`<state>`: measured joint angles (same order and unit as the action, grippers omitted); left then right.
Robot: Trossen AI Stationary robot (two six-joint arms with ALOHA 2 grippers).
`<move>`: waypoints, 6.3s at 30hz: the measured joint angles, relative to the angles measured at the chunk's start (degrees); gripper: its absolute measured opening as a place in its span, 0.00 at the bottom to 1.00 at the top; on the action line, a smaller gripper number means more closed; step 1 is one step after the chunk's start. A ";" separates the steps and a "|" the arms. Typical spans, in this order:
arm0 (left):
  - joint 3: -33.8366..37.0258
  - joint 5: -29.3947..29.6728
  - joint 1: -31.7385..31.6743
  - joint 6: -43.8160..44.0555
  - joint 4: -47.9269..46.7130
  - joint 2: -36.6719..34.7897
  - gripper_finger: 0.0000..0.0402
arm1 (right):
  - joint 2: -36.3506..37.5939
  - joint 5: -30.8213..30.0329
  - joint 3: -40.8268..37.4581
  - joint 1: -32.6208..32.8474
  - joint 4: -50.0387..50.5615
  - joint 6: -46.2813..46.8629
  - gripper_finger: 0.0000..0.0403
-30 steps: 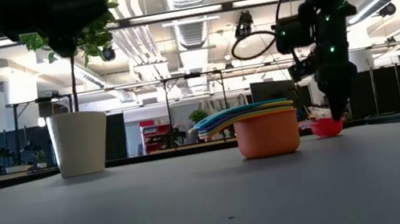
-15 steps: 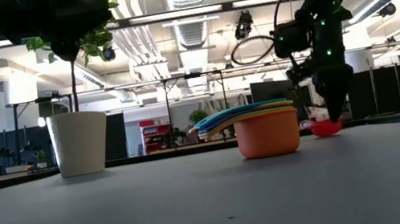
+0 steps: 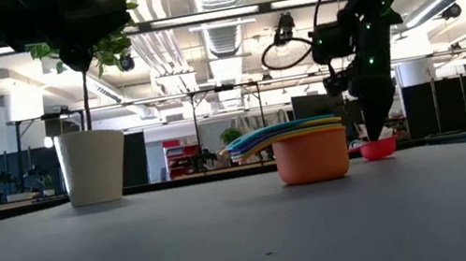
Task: Nest measuring cups in basket
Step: Stack the red measuring cup into the light blue measuring cup, then stack the blue measuring cup into the red measuring cup
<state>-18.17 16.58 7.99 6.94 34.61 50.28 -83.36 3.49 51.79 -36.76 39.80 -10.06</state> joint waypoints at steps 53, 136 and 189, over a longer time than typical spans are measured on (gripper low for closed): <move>-0.04 -0.01 0.12 9.62 4.98 0.76 0.19 | 3.68 5.51 -0.64 40.23 -21.18 -11.61 0.03; -1.73 -4.13 2.84 13.09 19.87 20.00 0.19 | 9.72 -3.11 -8.27 81.16 -10.30 56.07 0.44; 1.17 -9.07 0.97 9.66 13.95 5.23 0.19 | 7.20 -0.03 5.44 42.51 -14.32 4.49 0.02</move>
<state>-17.00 7.51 8.96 16.60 48.56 55.51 -76.17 3.46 57.24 5.75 25.48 -5.57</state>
